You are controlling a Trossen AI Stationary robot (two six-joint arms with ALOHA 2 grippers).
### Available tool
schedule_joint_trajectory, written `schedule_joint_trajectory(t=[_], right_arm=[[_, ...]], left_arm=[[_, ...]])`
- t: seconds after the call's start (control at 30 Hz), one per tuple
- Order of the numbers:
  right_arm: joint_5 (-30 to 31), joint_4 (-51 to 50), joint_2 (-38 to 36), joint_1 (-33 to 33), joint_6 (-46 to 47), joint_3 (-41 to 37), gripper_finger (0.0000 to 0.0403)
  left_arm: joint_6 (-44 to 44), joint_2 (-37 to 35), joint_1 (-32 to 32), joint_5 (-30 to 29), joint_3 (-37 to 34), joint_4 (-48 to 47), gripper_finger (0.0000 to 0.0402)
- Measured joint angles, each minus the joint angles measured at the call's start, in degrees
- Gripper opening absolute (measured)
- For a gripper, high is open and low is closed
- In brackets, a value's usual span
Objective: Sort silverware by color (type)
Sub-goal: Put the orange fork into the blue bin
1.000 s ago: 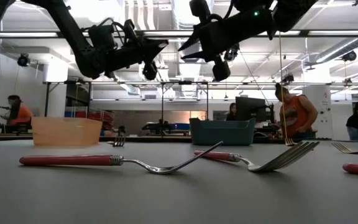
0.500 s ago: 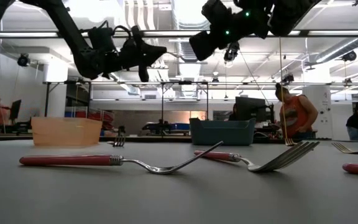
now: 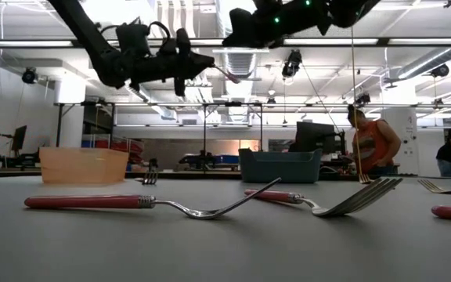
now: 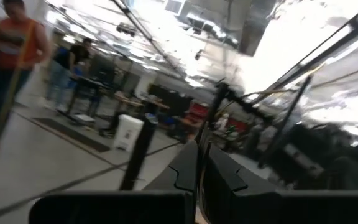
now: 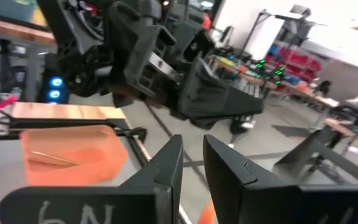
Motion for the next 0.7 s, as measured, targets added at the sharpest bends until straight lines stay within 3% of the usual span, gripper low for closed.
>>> schedule_joint_trajectory(t=[0.2,0.43,0.7], right_arm=[[-0.2,-7.6,0.0,0.0,0.3,4.9,0.0054],[-0.1,-9.0,0.0,0.0,3.5,6.3,0.0054],[0.4,-10.6,1.1,-0.1,9.2,6.3,0.0080]], left_arm=[[8.3,-5.9,-0.2,-5.7,-0.1,-10.9,0.0000],[12.7,-10.4,-2.3,-11.7,-0.1,-18.4,0.0000],[15.1,-11.1,-6.4,-14.5,-0.1,-20.7,0.0000]])
